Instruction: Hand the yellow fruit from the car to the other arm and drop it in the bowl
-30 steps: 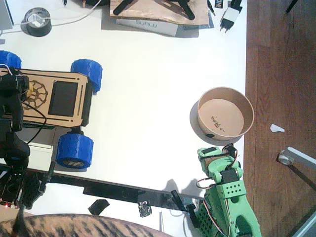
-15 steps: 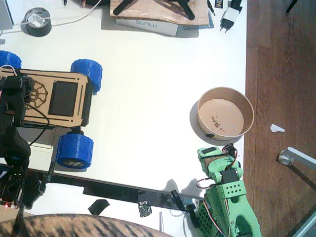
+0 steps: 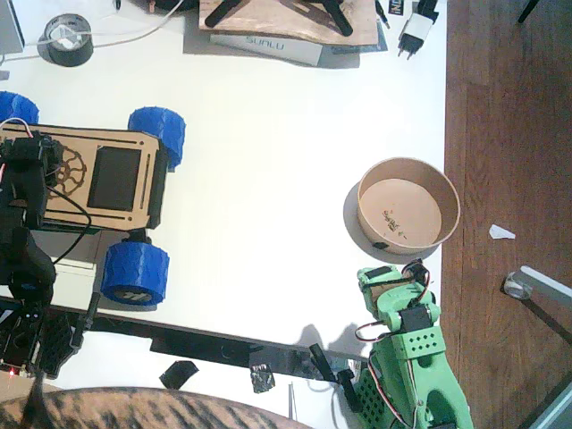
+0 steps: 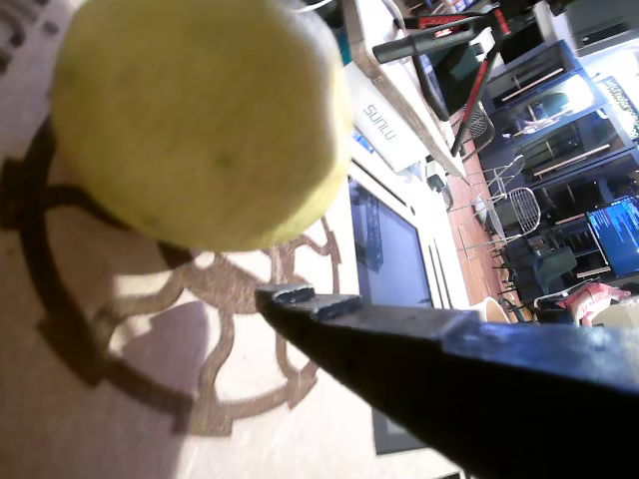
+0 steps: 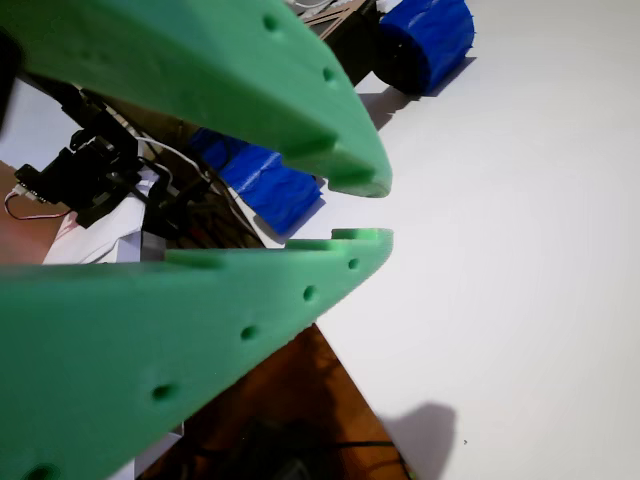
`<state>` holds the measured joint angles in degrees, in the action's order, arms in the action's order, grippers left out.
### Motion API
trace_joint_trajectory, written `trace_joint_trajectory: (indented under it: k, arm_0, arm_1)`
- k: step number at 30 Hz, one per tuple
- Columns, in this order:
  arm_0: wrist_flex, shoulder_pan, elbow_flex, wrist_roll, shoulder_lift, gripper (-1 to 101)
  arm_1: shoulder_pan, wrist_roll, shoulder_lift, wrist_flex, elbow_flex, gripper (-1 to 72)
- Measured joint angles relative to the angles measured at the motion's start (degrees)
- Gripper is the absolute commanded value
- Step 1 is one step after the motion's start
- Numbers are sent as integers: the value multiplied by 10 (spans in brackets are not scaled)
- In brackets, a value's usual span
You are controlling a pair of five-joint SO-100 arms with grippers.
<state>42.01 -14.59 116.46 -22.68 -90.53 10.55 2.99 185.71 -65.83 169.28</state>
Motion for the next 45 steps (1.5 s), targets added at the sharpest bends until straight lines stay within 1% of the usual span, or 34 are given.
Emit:
trace_joint_trajectory:
  k: [1, 3, 22, 29, 34, 38, 42, 45]
  arm_0:
    - [-2, 0, -1, 0, 0, 46]
    - [-4, -1, -2, 4, 0, 2]
    - [-6, -1, -3, 4, -3, -1]
    - [61, 6, -1, 0, -100, -2]
    - [112, 46, -1, 0, -180, -2]
    - [142, 112, 0, -2, -240, -2]
    - [183, 197, 0, -56, -319, -1]
    - [211, 261, 0, -115, -358, -1]
  arm_1:
    - [0, 0, 0, 0, 0, 3]
    - [0, 0, 0, 0, 0, 3]
    - [0, 0, 0, 0, 0, 2]
    - [0, 1, 0, 0, 0, 2]
    - [0, 15, 0, 0, -4, 1]
    - [17, 37, -2, 0, -15, 0]
    - [20, 76, -23, 9, -44, -1]
    - [27, 121, -34, 31, -53, -1]
